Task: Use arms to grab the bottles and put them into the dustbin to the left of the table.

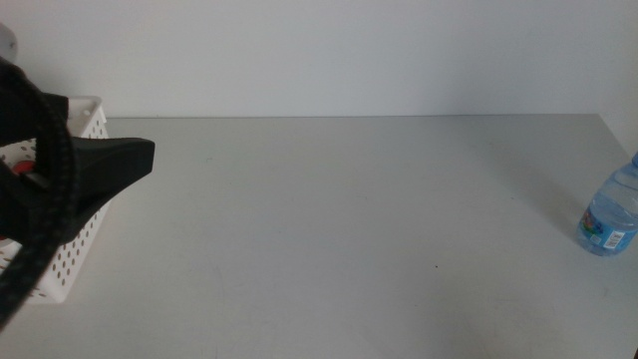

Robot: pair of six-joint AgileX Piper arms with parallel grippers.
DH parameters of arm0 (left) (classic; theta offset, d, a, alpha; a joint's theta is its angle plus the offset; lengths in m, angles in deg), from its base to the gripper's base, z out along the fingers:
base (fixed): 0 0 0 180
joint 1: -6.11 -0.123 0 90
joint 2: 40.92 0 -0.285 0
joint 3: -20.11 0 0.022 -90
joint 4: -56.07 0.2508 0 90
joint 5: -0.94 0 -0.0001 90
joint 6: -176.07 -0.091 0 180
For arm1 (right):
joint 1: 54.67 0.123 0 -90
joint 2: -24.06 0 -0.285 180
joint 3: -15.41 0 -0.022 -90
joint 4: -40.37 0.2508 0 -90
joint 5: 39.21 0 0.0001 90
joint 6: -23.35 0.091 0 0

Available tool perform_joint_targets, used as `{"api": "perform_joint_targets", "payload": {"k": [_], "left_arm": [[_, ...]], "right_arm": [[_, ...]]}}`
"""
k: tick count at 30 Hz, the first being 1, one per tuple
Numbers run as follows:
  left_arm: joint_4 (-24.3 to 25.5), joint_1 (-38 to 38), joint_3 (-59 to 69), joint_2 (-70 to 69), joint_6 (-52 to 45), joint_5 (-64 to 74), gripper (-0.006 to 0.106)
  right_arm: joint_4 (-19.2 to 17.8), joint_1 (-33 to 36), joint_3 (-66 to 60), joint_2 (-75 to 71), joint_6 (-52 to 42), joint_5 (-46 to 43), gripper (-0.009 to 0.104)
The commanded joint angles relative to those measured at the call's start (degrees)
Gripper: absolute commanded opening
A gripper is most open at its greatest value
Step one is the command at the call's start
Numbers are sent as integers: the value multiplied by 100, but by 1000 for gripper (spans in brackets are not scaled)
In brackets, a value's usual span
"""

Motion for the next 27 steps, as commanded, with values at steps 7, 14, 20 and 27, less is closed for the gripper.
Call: {"api": "perform_joint_targets", "payload": {"k": [7, 14, 20, 27], "left_arm": [[-83, 39, -148, -27, 55, -368, 93], [-83, 39, -148, -27, 55, -368, 93], [-83, 39, -148, -27, 55, -368, 93], [-83, 39, -148, -27, 55, -368, 93]], "right_arm": [[-98, 15, 1372, 879, -30, 205, 94], [-175, 15, 2323, 2085, -30, 144, 94], [-330, 15, 2275, 2562, -24, -820, 94], [-297, 15, 1515, 3017, 418, -2302, 94]]}}
